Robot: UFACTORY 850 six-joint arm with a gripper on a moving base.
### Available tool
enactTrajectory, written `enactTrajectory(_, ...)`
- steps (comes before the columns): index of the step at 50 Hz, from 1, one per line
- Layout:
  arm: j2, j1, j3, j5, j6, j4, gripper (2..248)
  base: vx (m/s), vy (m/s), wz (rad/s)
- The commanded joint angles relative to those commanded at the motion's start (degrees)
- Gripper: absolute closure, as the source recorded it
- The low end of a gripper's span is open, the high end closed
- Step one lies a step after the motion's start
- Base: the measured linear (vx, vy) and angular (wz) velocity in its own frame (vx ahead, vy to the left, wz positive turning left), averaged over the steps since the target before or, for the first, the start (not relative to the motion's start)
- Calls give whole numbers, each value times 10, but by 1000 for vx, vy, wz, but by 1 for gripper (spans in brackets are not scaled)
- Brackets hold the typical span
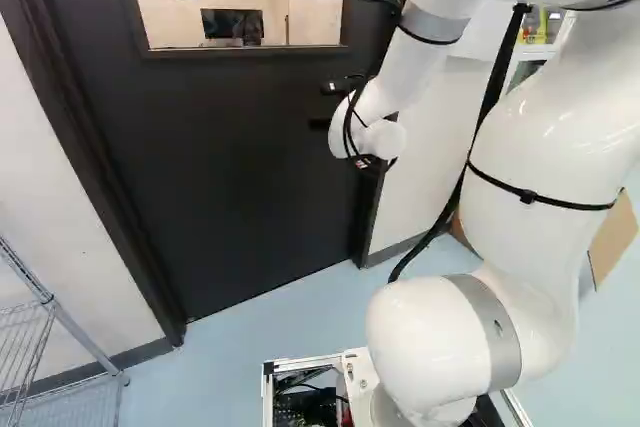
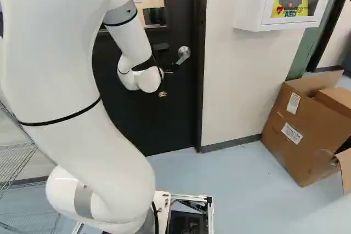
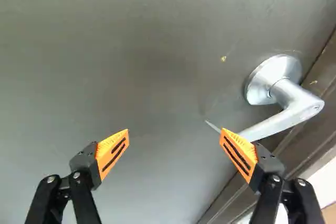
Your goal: Open the door and move inside
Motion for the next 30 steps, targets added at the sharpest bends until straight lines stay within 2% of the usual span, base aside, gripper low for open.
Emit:
enactTrajectory(14,-12,-2,7,0,0,0,3,0,0,0)
enactTrajectory(30,-6,-3,34,0,0,0,3,0,0,0)
